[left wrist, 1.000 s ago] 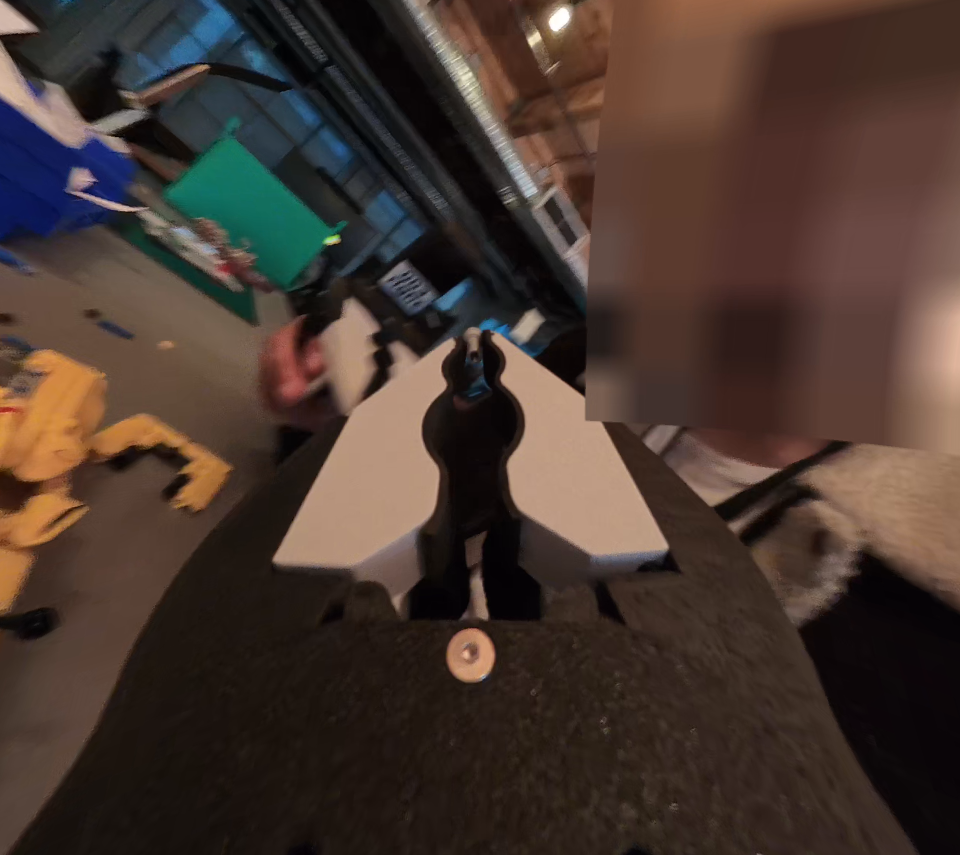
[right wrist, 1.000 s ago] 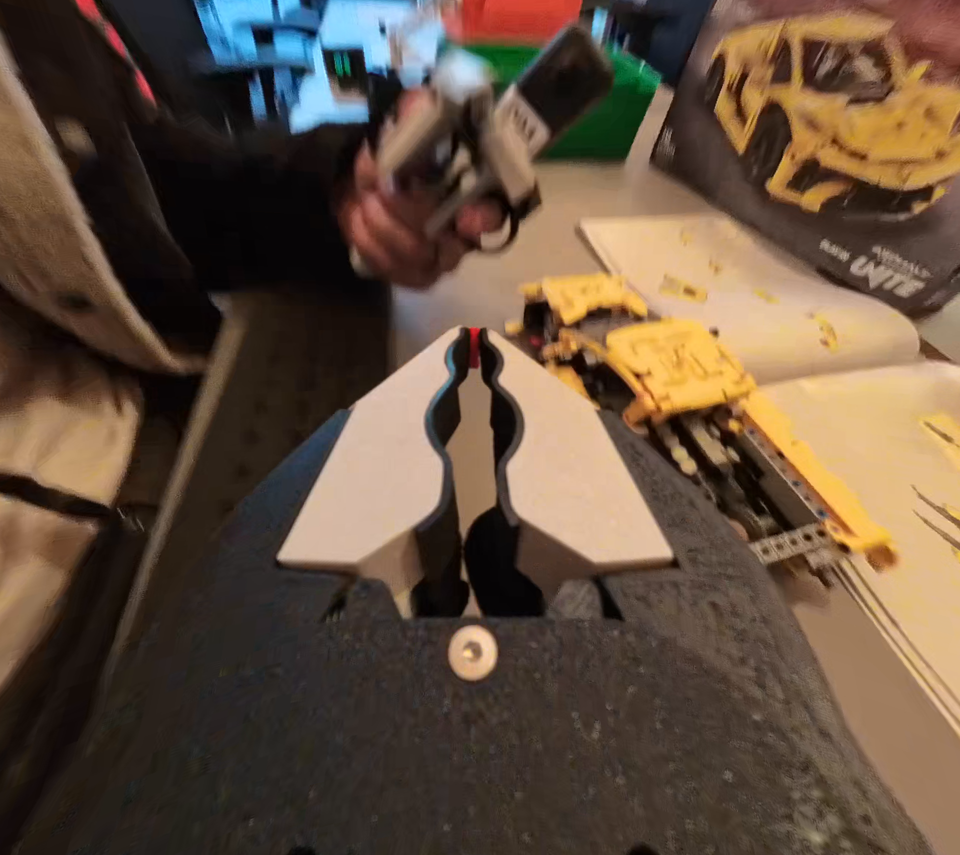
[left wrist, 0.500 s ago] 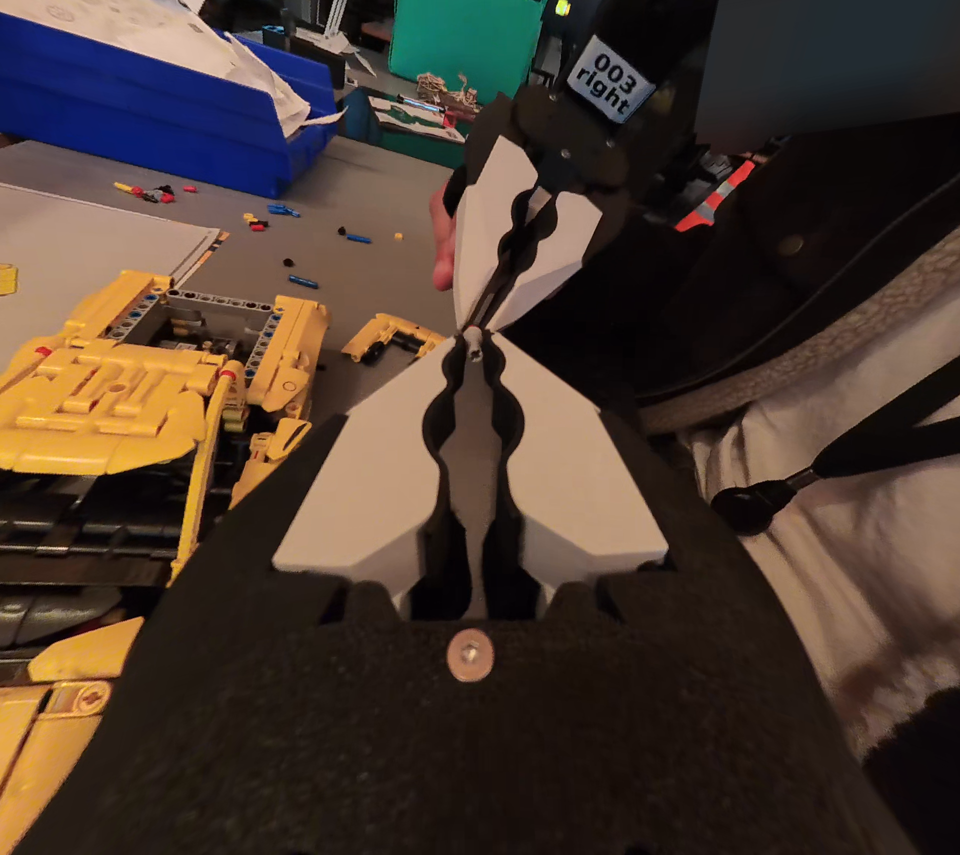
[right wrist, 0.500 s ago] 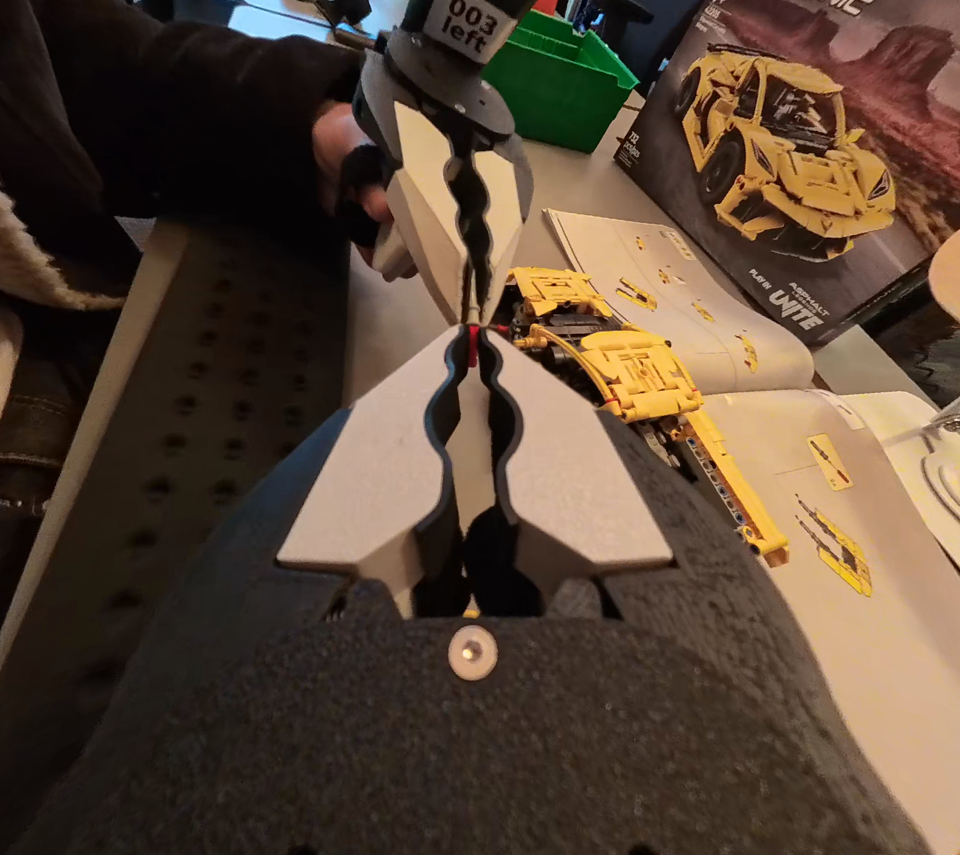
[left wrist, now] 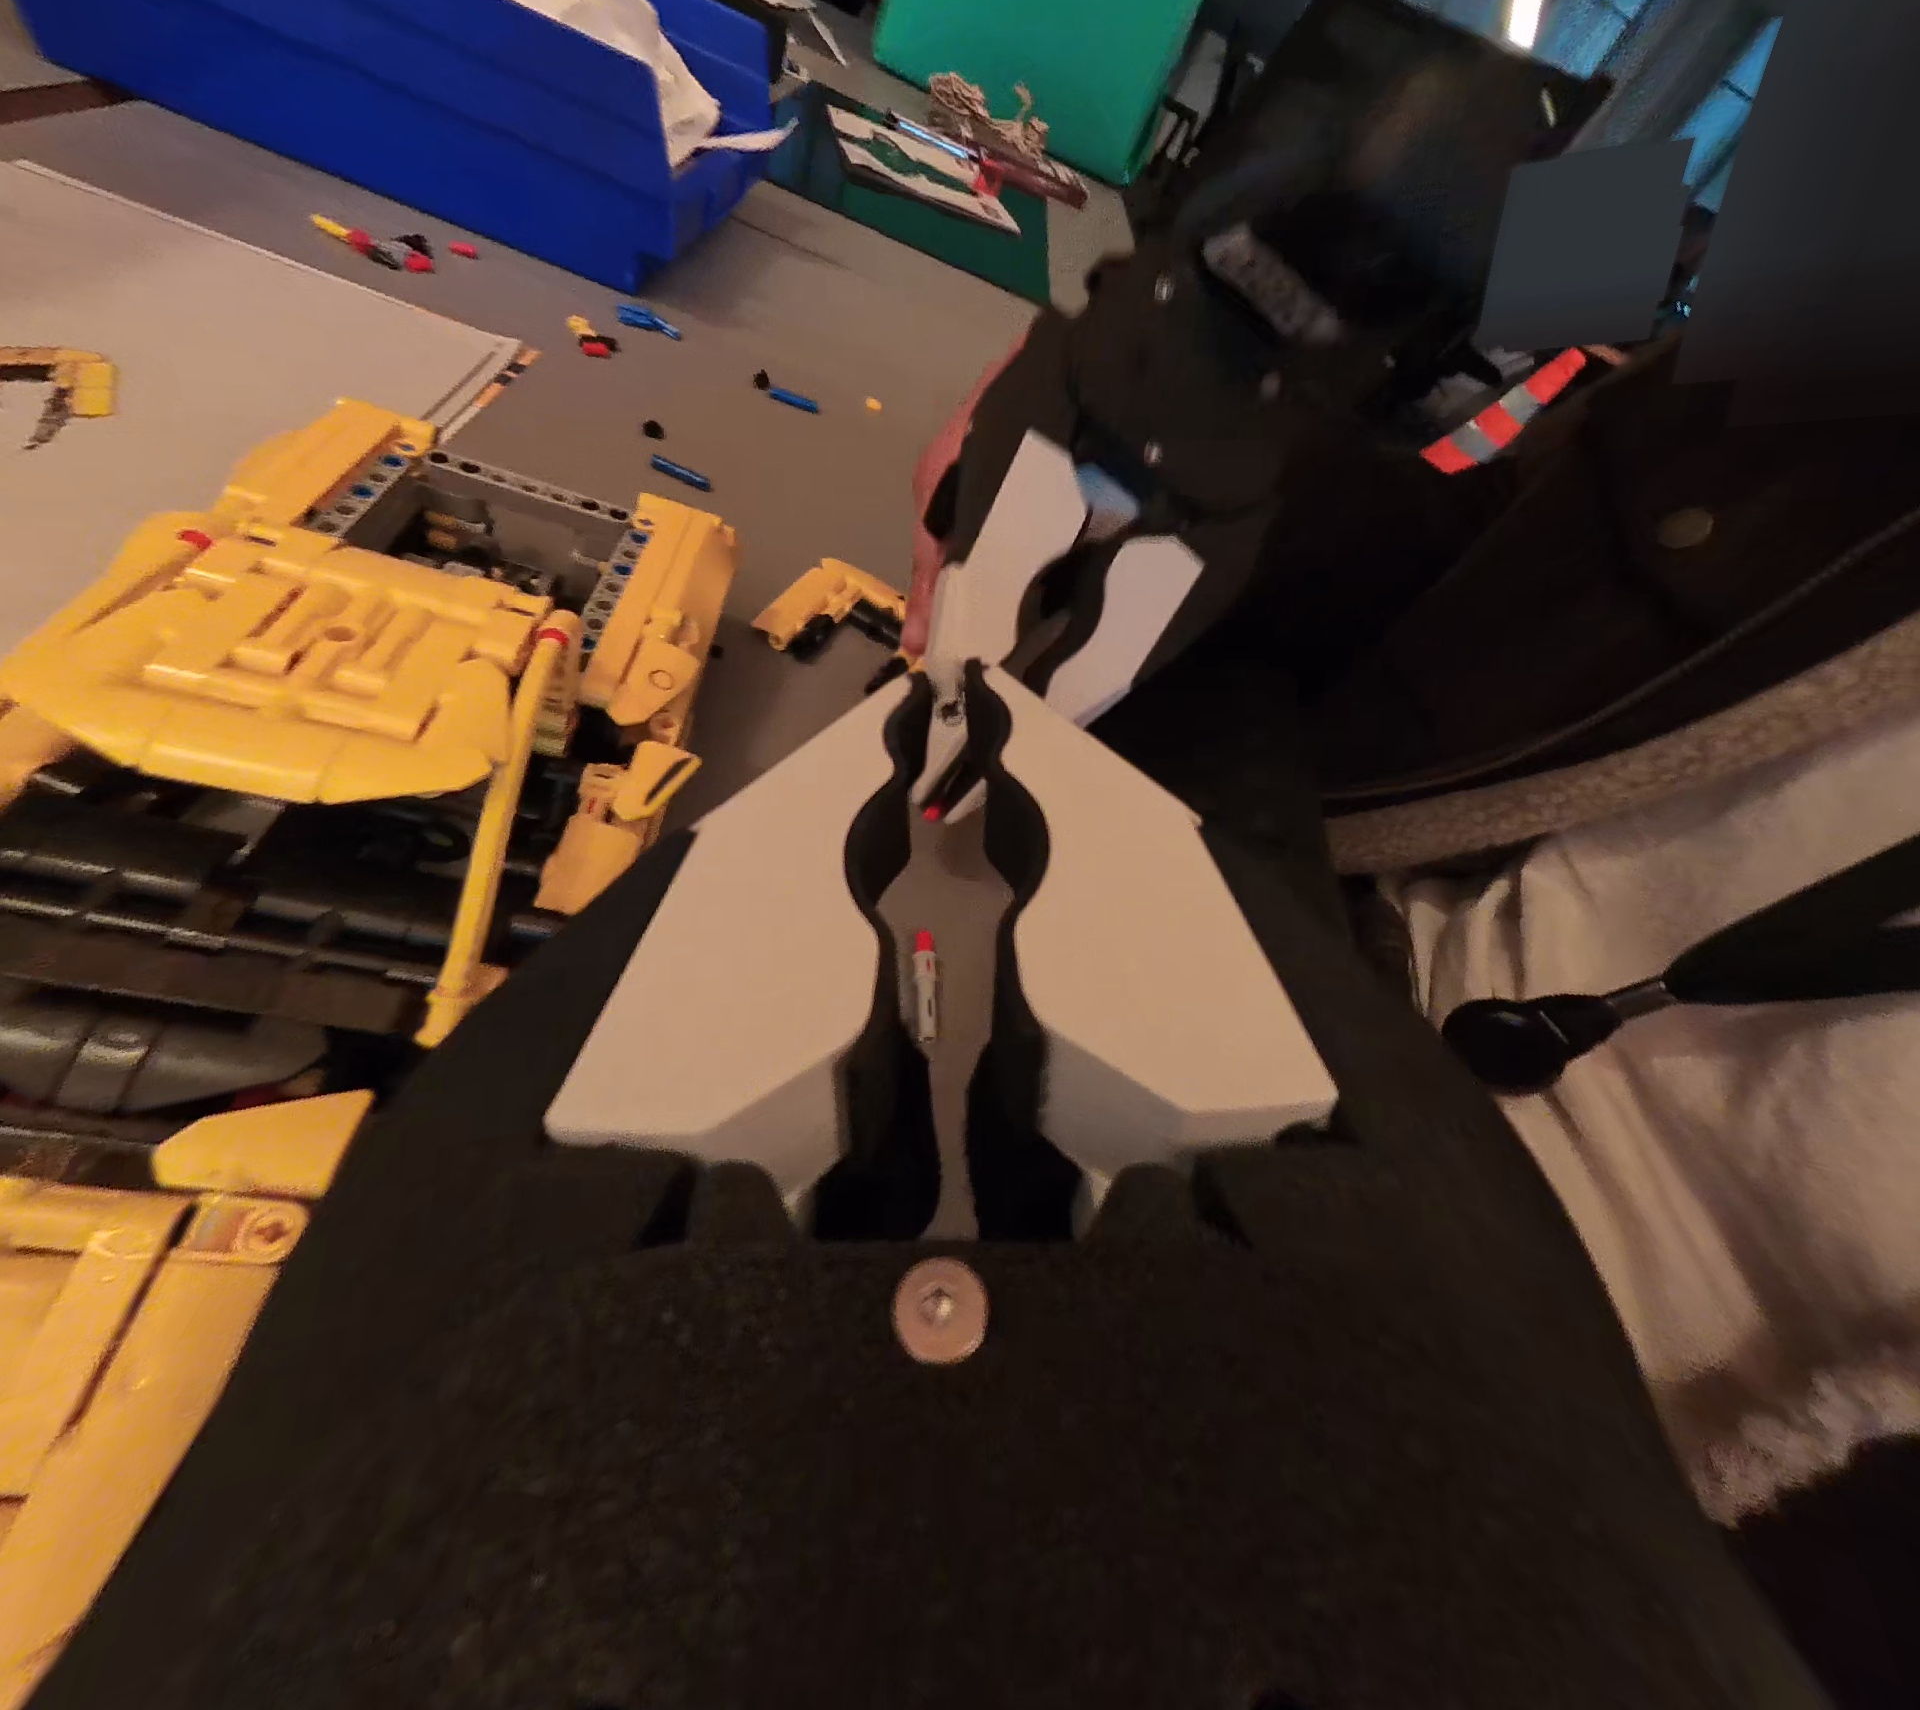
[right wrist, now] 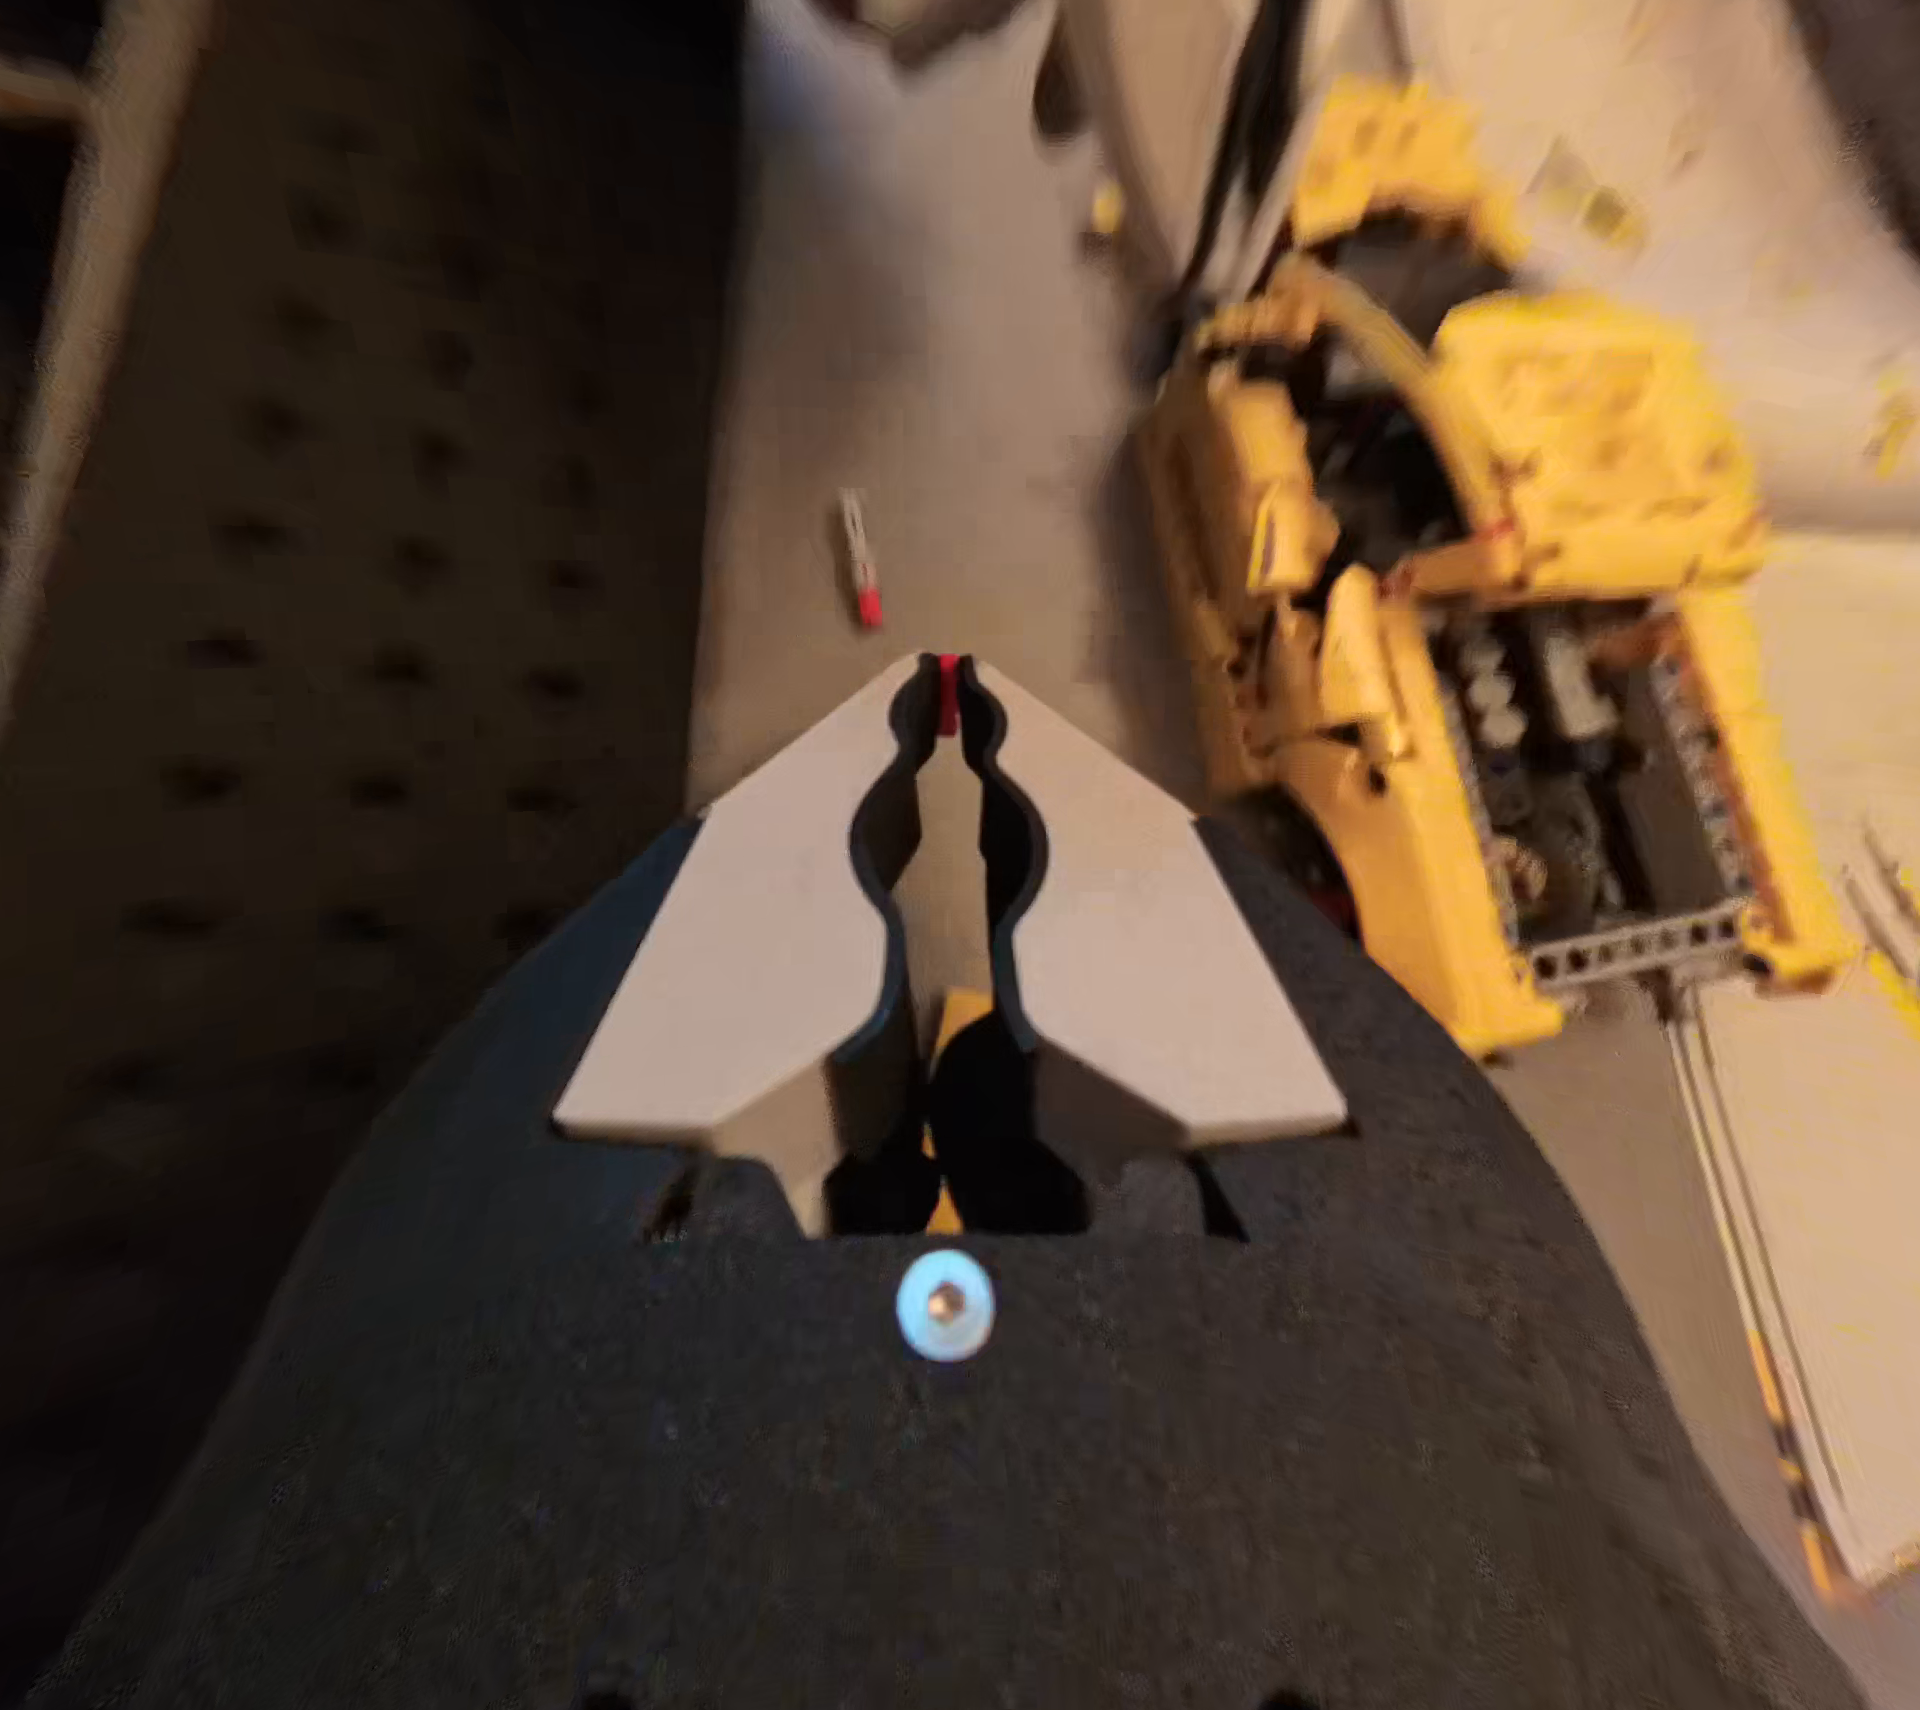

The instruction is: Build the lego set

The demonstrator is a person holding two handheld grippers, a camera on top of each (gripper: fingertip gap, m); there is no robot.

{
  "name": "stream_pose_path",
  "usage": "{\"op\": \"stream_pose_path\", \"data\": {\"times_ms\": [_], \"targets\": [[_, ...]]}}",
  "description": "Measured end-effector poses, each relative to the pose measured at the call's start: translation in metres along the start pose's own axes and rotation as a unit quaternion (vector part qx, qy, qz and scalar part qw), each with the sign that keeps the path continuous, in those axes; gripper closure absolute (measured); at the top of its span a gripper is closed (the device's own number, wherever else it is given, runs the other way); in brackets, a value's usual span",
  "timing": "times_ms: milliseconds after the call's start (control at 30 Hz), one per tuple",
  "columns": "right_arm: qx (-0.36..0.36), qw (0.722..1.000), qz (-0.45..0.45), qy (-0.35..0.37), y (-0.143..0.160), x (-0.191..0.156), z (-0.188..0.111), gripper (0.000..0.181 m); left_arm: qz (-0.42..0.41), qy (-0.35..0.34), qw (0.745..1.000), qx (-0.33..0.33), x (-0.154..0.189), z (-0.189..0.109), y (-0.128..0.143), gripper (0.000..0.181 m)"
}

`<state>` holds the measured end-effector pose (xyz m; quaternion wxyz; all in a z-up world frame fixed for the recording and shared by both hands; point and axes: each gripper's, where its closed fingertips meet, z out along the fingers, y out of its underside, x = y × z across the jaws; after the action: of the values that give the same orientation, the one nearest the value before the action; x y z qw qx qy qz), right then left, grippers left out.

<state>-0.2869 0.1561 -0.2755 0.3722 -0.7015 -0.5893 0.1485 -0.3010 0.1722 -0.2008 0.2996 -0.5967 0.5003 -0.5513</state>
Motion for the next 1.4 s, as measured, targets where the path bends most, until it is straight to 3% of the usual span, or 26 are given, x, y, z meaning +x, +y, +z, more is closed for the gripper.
{"op": "stream_pose_path", "data": {"times_ms": [100,267,633,833,867,967,1033,1400], "targets": [[-0.043,0.999,-0.007,-0.013,0.017,-0.006,0.007,0.178,-0.003,-0.005,1.000,0.014,-0.002,-0.002,-0.005,0.175],[-0.072,0.996,0.031,-0.048,0.032,-0.011,0.006,0.177,0.015,-0.015,1.000,-0.017,-0.001,0.004,0.005,0.175],[-0.068,0.995,0.050,-0.056,0.040,-0.009,-0.002,0.172,0.008,-0.003,1.000,-0.020,0.002,0.003,0.007,0.175],[-0.068,0.996,0.044,-0.046,0.039,-0.007,0.001,0.177,-0.005,0.017,1.000,-0.010,0.007,0.002,0.004,0.175],[-0.065,0.997,0.035,-0.032,0.034,-0.003,0.001,0.178,-0.007,0.023,1.000,-0.005,0.009,0.001,0.003,0.175],[0.082,0.996,0.030,-0.019,-0.028,0.000,-0.021,0.178,-0.002,0.032,0.999,0.000,0.012,0.001,0.001,0.175],[0.139,0.990,0.019,0.010,-0.050,0.007,-0.036,0.178,0.011,0.031,0.999,-0.005,0.014,0.002,0.003,0.175],[0.148,0.989,0.007,0.019,-0.052,0.004,-0.037,0.178,0.048,0.041,0.998,-0.023,0.021,0.008,0.011,0.175]]}}
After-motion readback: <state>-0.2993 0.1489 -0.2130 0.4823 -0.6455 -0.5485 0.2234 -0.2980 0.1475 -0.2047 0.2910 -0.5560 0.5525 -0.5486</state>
